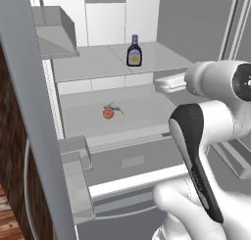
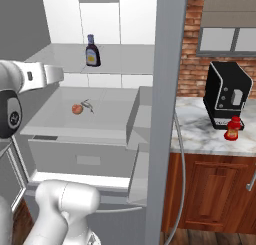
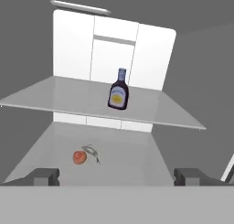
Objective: Place the condiment bottle and ketchup from the counter to the top shelf of the fridge. If the existing items in the fridge are on the top shelf, move them to other shelves.
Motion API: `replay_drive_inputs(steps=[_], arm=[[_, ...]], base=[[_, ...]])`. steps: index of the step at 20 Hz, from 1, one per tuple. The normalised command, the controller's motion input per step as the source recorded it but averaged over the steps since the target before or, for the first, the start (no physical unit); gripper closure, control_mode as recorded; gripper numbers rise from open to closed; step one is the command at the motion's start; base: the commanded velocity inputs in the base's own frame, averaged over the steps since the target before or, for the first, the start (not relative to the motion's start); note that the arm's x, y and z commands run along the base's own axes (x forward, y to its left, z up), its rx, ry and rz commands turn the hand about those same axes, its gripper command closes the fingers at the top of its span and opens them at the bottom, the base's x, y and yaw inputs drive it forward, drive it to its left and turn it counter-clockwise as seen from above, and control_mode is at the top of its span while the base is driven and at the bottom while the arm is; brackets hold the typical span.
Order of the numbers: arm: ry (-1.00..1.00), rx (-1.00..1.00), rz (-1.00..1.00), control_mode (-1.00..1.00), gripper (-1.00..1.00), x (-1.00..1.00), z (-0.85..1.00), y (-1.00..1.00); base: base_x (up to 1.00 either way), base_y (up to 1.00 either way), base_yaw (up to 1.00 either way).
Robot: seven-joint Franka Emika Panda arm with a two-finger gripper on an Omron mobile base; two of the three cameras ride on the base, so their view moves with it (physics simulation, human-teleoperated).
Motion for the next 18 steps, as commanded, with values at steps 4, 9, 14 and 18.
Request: replay_drive_inputs(steps=[4,9,14,18], arm=[[0.05,0.00,0.06,-1.00,-1.00,-1.00,-0.11,0.00],[0.01,0.00,0.07,1.00,-1.00,-0.60,-0.08,0.00],[0.00,0.00,0.00,1.00,-1.00,0.00,0.00,0.00],[0.00,0.00,0.00,1.00,-1.00,0.00,0.00,0.00]], base=[[0.00,0.00,0.00],[-0.40,0.00,0.05],[-1.00,-0.02,0.14],[-1.00,-0.14,0.12]])
